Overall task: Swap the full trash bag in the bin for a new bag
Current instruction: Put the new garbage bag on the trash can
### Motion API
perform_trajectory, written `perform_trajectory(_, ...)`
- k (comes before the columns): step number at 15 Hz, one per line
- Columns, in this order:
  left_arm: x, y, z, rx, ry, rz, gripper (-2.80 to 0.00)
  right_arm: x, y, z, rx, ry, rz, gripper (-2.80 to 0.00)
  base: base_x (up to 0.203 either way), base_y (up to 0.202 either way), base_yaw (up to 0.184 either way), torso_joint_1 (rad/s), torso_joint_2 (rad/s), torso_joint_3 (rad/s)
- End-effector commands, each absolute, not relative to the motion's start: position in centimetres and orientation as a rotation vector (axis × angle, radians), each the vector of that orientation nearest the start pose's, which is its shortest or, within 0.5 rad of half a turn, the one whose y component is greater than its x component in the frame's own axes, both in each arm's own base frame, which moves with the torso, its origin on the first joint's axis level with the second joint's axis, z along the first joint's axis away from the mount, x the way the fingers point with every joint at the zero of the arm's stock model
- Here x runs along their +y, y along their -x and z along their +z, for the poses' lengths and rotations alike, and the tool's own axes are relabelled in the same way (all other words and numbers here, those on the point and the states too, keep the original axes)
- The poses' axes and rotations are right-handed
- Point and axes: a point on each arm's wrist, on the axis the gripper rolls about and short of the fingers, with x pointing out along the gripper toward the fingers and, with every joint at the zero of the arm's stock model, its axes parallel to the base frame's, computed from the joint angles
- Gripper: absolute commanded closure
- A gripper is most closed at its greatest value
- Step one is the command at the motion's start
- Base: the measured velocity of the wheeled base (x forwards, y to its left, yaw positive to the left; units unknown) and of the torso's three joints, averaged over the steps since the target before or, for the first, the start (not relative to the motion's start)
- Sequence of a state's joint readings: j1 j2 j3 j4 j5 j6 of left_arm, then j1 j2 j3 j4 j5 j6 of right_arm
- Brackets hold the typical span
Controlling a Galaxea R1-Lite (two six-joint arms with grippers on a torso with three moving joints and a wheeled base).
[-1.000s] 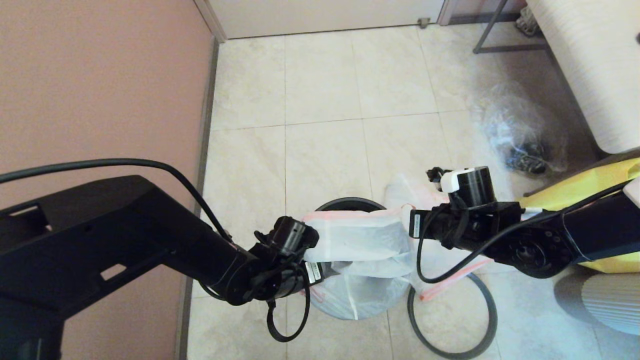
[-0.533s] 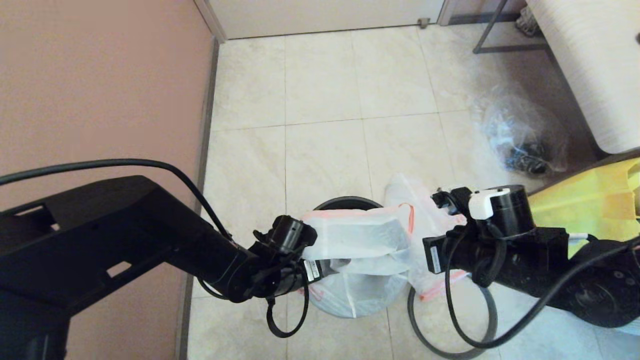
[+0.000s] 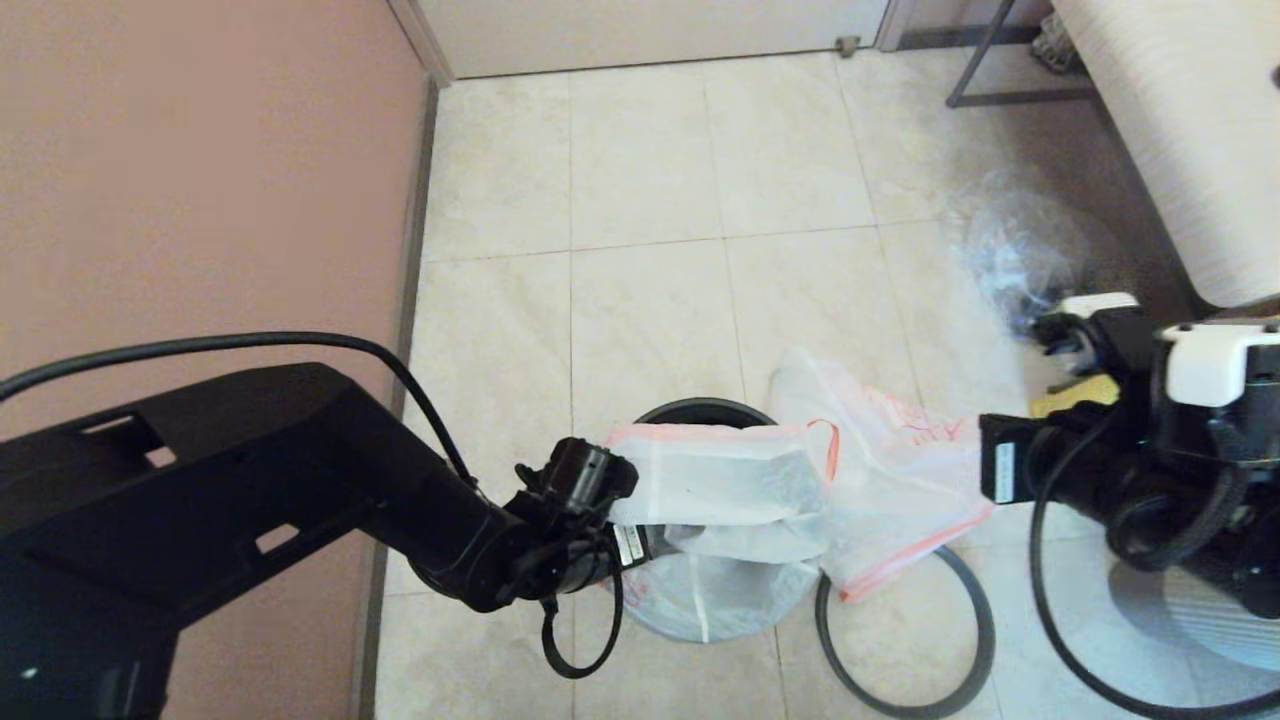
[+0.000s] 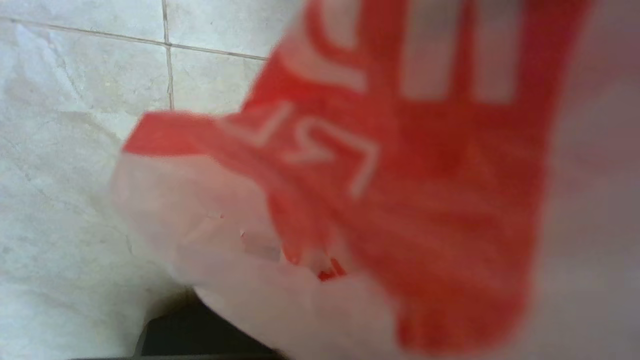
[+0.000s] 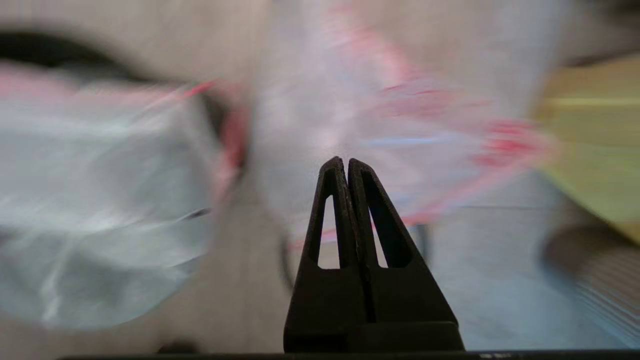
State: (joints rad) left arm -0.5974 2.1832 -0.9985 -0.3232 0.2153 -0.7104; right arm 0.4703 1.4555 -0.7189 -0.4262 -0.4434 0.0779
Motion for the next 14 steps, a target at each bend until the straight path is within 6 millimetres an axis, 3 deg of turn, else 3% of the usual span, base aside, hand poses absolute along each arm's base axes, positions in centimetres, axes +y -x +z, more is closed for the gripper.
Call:
perform_trajectory(1,-20.7,-31.3,3.1,0.875,0.322,-0.05,0.0,6.8,-19.0,23.1,0.171,-0.001,-0.064,0.0,0.0,0.0,0.0,0.0,0.0,0.0)
perform_trajectory(5,-20.4,-31.7,2.8,0.861,0.331,-0.045,0.0,1.5,-12.9,24.6,0.033,-0.066,-0.272,0.0,0.0,0.0,0.0,0.0,0.0,0.0)
perform_trajectory(9,-20.3,-31.8,2.8,0.858,0.329,-0.044,0.0,-0.6,-7.0,24.8,-0.07,-0.096,-0.405,0.0,0.0,0.0,0.0,0.0,0.0,0.0)
perform_trajectory(11,-20.3,-31.9,2.7,0.86,0.327,-0.042,0.0,-0.8,-4.4,23.7,-0.097,-0.102,-0.422,0.0,0.0,0.0,0.0,0.0,0.0,0.0)
perform_trajectory(14,-20.2,-31.8,2.8,0.846,0.332,-0.038,0.0,-1.0,-1.2,19.6,-0.096,-0.103,-0.421,0.0,0.0,0.0,0.0,0.0,0.0,0.0)
